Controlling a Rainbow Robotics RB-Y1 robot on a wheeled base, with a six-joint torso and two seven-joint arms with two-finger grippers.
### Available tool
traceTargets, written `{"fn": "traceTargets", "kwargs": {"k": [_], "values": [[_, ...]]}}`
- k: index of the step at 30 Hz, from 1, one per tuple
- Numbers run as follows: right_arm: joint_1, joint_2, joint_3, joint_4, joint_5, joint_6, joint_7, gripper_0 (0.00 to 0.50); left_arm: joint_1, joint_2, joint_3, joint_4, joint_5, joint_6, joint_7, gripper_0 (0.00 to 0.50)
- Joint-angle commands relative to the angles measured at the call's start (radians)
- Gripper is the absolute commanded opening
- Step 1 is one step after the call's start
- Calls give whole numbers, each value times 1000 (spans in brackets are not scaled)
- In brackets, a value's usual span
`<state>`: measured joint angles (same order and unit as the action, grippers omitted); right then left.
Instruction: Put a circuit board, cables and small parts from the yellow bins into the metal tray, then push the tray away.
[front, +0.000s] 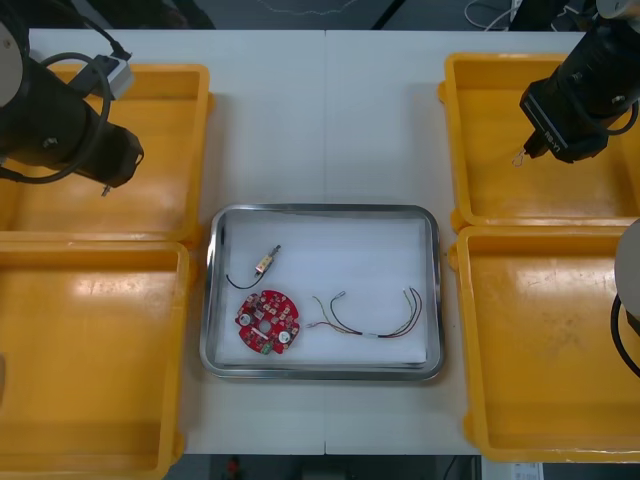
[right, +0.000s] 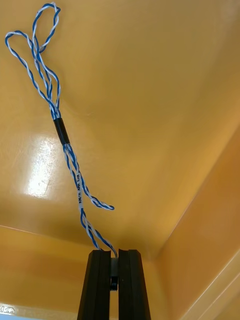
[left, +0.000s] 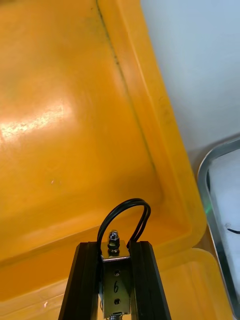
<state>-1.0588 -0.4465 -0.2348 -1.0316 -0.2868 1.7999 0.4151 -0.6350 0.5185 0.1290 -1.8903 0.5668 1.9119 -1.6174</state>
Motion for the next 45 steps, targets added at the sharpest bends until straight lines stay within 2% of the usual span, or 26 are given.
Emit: {"fn": "traceTargets", "kwargs": {"k": [1, 2, 3, 4, 5, 14, 21, 35, 40, 45], "values": [[7, -40, 20, -33, 3, 1, -45, 51, 28, -26, 26, -53, -18, 8, 97, 2], [5, -38, 20, -31, 3, 1, -42, 216, 31, -26, 24, -58, -18, 8, 97, 1], [5, -40, 19, -31, 3, 1, -42, 357, 34, -26, 26, -64, -18, 8, 99, 2], [5, -38, 17, -31, 5, 1, -39, 474, 37, -26, 26, -67, -15, 8, 99, 2], [7, -40, 17, -33, 5, 1, -38, 500, 38, -26, 26, -69, -13, 8, 100, 2], [5, -40, -14, -51, 5, 1, -29, 500, 43, -26, 24, -73, -8, 8, 103, 1], [-13, -49, -31, -51, 9, -65, 11, 500, 43, -26, 24, -73, -7, 8, 108, 3], [-49, -64, -34, -45, 21, -88, 399, 500, 43, -26, 24, -73, -8, 8, 114, 3], [-76, -64, -34, 53, 34, -163, 525, 500, 43, -26, 24, -73, -8, 8, 117, 3], [-96, -63, -32, 137, 43, -238, 588, 500, 44, -26, 24, -73, -11, 8, 120, 3]]}}
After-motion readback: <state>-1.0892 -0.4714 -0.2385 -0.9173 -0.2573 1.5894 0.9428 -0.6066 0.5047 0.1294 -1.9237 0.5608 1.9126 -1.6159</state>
